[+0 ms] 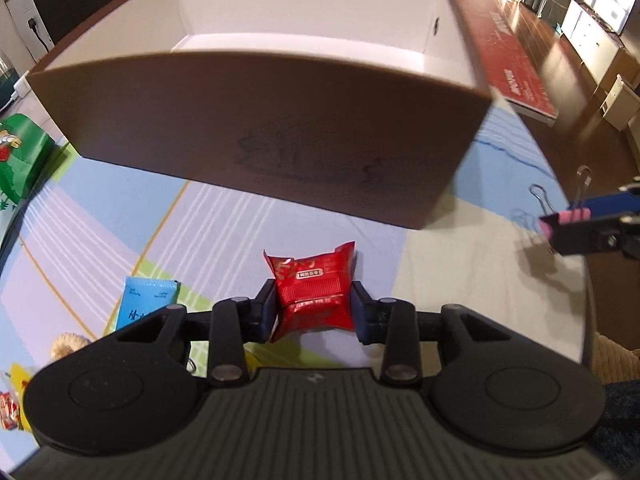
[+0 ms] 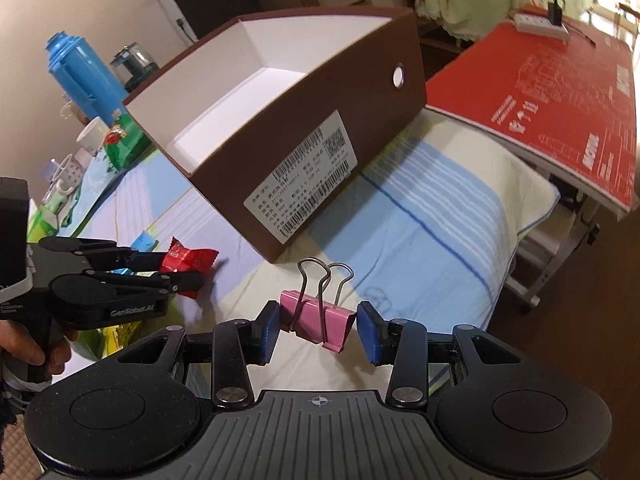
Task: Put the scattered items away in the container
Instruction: 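Carry the pink clip and red candy with both tools over the brown box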
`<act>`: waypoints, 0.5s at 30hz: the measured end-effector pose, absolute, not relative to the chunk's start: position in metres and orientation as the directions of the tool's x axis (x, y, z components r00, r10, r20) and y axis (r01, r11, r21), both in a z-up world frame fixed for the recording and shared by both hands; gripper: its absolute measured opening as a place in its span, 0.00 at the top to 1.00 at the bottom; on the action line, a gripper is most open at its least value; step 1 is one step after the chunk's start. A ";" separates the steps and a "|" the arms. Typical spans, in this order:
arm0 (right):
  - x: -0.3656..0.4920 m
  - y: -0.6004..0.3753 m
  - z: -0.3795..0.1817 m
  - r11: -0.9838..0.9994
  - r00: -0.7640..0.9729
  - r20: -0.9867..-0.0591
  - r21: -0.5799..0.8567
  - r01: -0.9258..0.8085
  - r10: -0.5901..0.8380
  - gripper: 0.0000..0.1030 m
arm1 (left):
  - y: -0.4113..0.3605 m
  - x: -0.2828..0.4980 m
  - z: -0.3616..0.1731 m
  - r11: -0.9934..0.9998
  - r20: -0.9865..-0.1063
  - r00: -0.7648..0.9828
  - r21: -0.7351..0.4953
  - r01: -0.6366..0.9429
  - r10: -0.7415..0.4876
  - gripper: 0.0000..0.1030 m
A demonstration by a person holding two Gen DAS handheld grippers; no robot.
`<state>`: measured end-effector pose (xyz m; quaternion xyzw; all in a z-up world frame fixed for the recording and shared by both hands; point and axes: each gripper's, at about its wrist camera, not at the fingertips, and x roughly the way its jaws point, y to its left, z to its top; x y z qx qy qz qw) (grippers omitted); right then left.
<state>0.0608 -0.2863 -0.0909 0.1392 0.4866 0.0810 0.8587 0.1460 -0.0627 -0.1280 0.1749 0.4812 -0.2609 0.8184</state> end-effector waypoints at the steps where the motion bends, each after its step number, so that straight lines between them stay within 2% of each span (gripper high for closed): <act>1: 0.060 -0.288 -0.089 0.949 0.516 -0.810 0.316 -0.014 0.278 0.60 | -0.062 0.142 -0.121 0.804 -0.873 0.409 0.035 0.594 -0.264 0.69; 8: 0.078 -0.314 -0.054 0.945 0.537 -0.781 0.305 -0.120 0.320 0.60 | -0.045 0.130 -0.064 0.829 -0.830 0.496 0.078 0.554 -0.254 0.69; 15: 0.110 -0.324 -0.008 0.906 0.518 -0.745 0.308 -0.291 0.420 0.60 | -0.041 0.134 -0.011 0.840 -0.800 0.561 0.146 0.523 -0.211 0.69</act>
